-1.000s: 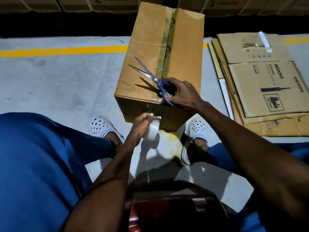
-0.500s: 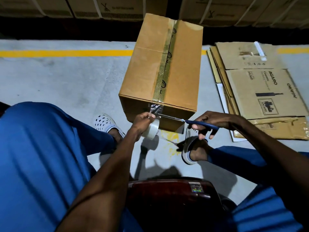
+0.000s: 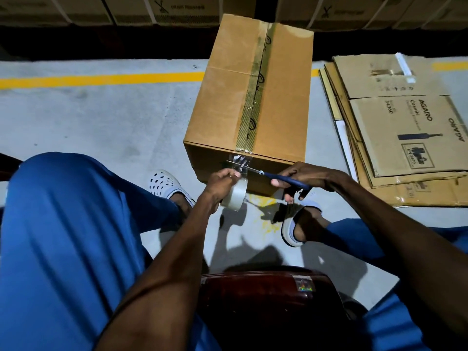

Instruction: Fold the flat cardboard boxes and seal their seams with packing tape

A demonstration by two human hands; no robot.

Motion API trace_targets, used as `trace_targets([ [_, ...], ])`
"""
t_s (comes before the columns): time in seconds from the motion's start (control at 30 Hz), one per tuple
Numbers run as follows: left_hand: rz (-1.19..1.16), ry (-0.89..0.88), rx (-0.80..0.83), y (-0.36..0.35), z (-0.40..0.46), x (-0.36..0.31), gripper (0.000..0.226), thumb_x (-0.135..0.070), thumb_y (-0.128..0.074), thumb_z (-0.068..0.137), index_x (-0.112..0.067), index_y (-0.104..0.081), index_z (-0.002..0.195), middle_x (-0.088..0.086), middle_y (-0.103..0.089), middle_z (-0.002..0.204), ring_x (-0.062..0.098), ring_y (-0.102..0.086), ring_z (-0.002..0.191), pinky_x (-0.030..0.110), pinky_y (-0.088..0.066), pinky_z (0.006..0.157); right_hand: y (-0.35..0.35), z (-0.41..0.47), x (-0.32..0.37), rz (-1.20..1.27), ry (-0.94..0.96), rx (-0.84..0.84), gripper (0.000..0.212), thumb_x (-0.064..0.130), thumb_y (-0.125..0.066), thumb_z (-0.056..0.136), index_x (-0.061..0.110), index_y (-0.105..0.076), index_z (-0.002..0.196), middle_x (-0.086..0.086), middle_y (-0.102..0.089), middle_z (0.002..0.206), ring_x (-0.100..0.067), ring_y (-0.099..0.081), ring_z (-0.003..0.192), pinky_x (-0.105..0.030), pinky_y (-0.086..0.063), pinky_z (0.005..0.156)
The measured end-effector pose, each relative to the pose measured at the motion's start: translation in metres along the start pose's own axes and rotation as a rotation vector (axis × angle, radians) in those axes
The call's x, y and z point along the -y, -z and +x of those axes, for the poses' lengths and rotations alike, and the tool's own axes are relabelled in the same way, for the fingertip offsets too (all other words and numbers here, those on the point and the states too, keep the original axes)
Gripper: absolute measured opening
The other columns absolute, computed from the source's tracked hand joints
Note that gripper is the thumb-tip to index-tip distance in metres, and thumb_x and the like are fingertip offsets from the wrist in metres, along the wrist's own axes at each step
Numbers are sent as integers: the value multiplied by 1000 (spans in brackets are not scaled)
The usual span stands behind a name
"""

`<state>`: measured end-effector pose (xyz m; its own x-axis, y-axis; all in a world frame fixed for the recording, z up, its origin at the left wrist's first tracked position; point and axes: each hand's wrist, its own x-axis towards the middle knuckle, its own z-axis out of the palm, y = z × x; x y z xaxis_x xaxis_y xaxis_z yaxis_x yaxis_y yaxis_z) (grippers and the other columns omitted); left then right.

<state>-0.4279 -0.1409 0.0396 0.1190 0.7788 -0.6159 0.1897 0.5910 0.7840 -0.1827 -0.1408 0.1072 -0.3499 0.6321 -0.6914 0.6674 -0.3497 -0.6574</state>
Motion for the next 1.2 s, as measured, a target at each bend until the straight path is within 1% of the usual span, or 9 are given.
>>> trace_targets([
  [0.23,-33,21,7,1,-2,-2,14,-24,-59,100,-14,-66,106,5,-61,93,10,-51,69,9,-38,42,-8,11,-2,19,72,-30,41,47,-70,86,11,-75,105,-7,-67,68,-22,-59,62,-19,-44,49],
  [0.5,131,58,24,16,-12,7,17,-21,-61,98,-8,-70,106,6,-63,97,18,-51,89,27,-39,71,-7,14,-6,27,87,48,51,53,-87,67,12,-79,97,-28,-70,79,-29,-64,65,-45,-53,71],
  [0.57,185,58,17,24,-16,8,13,-19,-63,97,-8,-69,98,8,-60,90,19,-49,85,28,-36,70,-3,8,3,38,76,66,42,42,-87,70,13,-79,100,-23,-73,84,-28,-68,70,-46,-56,78],
  [0.63,235,36,-16,34,-18,2,17,-22,-65,96,-11,-64,82,6,-55,78,16,-44,75,28,-31,61,4,0,13,13,92,49,37,33,-85,73,14,-77,104,-6,-77,85,-19,-70,72,-32,-59,71],
  [0.7,281,-28,-15,44,-18,-10,29,-23,-67,94,-17,-54,69,3,-50,71,15,-40,70,28,-29,59,8,-1,23,-25,160,-103,33,28,-86,76,18,-75,105,13,-73,75,-3,-64,66,-16,-47,61],
  [0.77,373,-108,41,54,-22,-29,31,-17,-65,95,-18,-50,67,4,-49,72,15,-40,70,27,-31,58,9,9,31,26,259,-318,35,20,-89,74,18,-73,105,17,-69,74,-1,-62,70,-18,-46,64],
  [0.93,748,-287,116,79,-29,-80,26,-19,-61,97,-15,-56,72,-2,-55,71,17,-48,74,26,-37,64,-4,49,40,-124,339,-643,50,16,-84,77,20,-66,124,-2,-72,111,-25,-67,99,-45,-57,86],
  [1.1,1034,-267,147,100,-31,-99,22,-31,-63,96,-28,-59,75,2,-65,93,25,-59,93,39,-47,86,-28,74,38,-263,314,-818,55,39,-82,81,22,-63,129,-5,-73,113,-23,-67,92,-30,-47,71],
  [1.2,1164,-222,216,102,-38,-103,12,-33,-63,96,-27,-62,85,3,-67,101,25,-60,97,38,-48,92,-38,80,34,-340,255,-933,52,40,-77,84,22,-61,130,-8,-73,111,-32,-66,97,-34,-50,73],
])
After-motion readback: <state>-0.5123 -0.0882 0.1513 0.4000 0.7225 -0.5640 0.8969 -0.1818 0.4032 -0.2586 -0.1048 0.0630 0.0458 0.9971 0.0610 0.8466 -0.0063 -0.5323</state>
